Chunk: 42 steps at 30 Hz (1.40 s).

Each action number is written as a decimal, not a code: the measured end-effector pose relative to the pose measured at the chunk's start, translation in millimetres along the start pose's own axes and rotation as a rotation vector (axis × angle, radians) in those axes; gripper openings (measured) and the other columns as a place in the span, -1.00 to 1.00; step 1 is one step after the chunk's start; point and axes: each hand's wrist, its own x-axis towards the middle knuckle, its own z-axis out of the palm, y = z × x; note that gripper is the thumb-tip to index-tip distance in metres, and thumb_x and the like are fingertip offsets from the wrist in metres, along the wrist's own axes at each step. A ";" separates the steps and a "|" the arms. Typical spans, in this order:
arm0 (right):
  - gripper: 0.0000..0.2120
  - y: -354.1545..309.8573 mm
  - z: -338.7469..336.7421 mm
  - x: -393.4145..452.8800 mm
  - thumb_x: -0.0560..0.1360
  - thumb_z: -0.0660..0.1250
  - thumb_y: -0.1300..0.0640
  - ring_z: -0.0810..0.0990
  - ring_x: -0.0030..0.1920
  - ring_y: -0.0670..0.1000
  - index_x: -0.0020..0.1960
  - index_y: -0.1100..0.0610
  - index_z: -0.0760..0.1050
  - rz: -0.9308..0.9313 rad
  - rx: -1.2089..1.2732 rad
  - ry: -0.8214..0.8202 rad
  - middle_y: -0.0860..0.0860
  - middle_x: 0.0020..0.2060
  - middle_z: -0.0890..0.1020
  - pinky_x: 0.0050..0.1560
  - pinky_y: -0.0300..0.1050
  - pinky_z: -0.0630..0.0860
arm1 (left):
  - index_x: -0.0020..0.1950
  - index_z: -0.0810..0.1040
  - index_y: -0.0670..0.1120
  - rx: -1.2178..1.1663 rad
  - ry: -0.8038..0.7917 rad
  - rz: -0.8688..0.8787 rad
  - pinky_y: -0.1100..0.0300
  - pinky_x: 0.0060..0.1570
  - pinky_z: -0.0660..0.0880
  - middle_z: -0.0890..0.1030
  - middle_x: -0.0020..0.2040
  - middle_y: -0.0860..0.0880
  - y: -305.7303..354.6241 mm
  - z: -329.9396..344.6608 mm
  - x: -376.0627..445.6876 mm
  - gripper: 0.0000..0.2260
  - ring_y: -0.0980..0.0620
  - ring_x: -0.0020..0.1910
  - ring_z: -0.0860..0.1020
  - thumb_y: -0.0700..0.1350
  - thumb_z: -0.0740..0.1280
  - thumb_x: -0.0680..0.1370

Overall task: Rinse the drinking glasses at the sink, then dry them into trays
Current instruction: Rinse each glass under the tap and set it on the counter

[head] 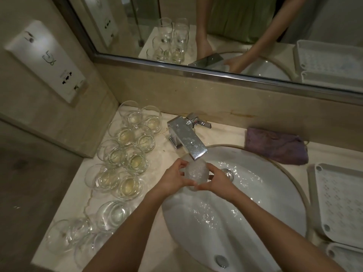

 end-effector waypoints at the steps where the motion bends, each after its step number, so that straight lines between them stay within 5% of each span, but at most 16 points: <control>1: -0.21 1.7 7.5 -2.0 0.17 0.67 0.09 0.59 0.13 -0.02 0.32 0.00 0.41 -0.029 0.028 0.045 -0.07 0.15 0.58 0.12 -0.08 0.57 | 0.06 0.41 0.03 -0.005 0.001 0.016 0.10 0.05 0.58 0.53 0.20 -0.05 0.0 -1.0 -0.4 -0.44 -0.02 0.12 0.59 -0.30 0.60 0.23; 5: -0.21 -6.6 20.9 0.1 0.13 0.60 -0.21 0.53 0.15 -0.14 0.28 -0.06 0.41 -0.136 -0.072 0.117 -0.13 0.16 0.54 0.15 -0.15 0.52 | 0.08 0.37 -0.06 -0.049 0.016 0.050 0.16 0.01 0.56 0.54 0.13 -0.05 -1.1 -5.5 -2.3 -0.47 0.03 0.06 0.59 -0.43 0.52 0.29; 10: -0.30 -10.0 3.1 2.4 0.23 0.63 0.21 0.55 -0.11 -0.19 0.28 -0.02 0.42 -0.026 -0.092 0.000 -0.16 0.00 0.56 -0.19 -0.45 0.47 | 0.12 0.40 0.00 0.031 -0.002 -0.020 0.11 0.01 0.57 0.54 0.20 -0.11 -2.8 -5.1 0.8 -0.41 -0.08 0.06 0.61 -0.14 0.57 0.18; 14: -0.35 -6.0 5.3 -3.5 0.23 0.63 0.22 0.59 -0.16 -0.15 0.21 -0.07 0.44 -0.027 -0.054 -0.015 -0.14 -0.02 0.59 -0.16 -0.35 0.53 | 0.36 0.39 -0.09 0.066 -0.127 -0.008 0.23 -0.02 0.56 0.47 0.30 -0.13 -6.5 -7.0 -1.1 -0.37 -0.02 0.09 0.59 -0.26 0.55 0.35; 18: -0.31 -8.4 7.1 -4.9 0.21 0.65 0.17 0.59 0.01 -0.06 0.18 -0.21 0.40 -0.060 -0.025 0.004 -0.17 0.08 0.58 -0.02 -0.19 0.60 | 0.35 0.33 -0.03 0.125 -0.213 0.046 0.40 0.01 0.47 0.45 0.26 -0.04 3.5 -13.6 -3.0 -0.36 0.08 0.20 0.47 -0.23 0.55 0.36; 20: -0.27 -10.2 5.4 -2.3 0.22 0.64 0.16 0.57 0.10 -0.09 0.29 -0.11 0.40 -0.064 -0.019 -0.008 -0.14 0.13 0.56 0.01 -0.18 0.60 | 0.33 0.25 -0.03 0.076 -0.230 0.023 0.39 0.02 0.47 0.46 0.24 0.00 8.3 -14.1 -2.7 -0.26 0.12 0.22 0.47 -0.16 0.59 0.28; 25: -0.36 -11.8 -7.2 2.3 0.20 0.65 0.19 0.66 -0.03 -0.15 0.18 -0.09 0.46 -0.024 -0.057 -0.077 -0.12 0.00 0.67 0.07 -0.17 0.59 | 0.22 0.34 0.01 0.022 -0.175 0.021 0.27 0.01 0.53 0.54 0.18 -0.08 9.3 -7.4 4.1 -0.23 0.10 0.12 0.58 0.00 0.58 0.08; 30: -0.44 -11.6 -12.6 2.2 0.22 0.64 0.14 0.61 -0.11 -0.22 0.14 -0.03 0.50 -0.003 -0.129 -0.087 -0.16 -0.05 0.64 -0.05 -0.25 0.53 | 0.21 0.39 0.00 -0.021 -0.047 0.074 0.34 -0.06 0.52 0.58 0.12 -0.05 6.5 9.4 0.1 -0.39 0.19 0.01 0.62 -0.22 0.58 0.26; 37: -0.39 -19.5 -28.0 -9.5 0.32 0.58 0.10 0.60 0.02 -0.01 0.32 0.05 0.46 -0.033 -0.331 -0.065 -0.04 0.08 0.58 0.08 -0.09 0.56 | 0.22 0.39 0.01 0.304 0.127 0.154 0.45 -0.12 0.44 0.53 0.08 0.10 10.9 14.6 -20.6 -0.41 0.16 0.03 0.55 -0.11 0.60 0.30; 42: -0.42 -26.5 -37.1 -32.9 0.36 0.55 0.08 0.60 0.00 -0.03 0.33 0.08 0.45 -0.037 -0.446 -0.043 -0.10 0.04 0.56 0.07 -0.12 0.54 | 0.41 0.32 -0.03 0.740 0.146 0.178 0.13 0.17 0.40 0.43 0.24 -0.02 29.1 13.7 -43.1 -0.29 -0.01 0.20 0.47 0.06 0.54 0.34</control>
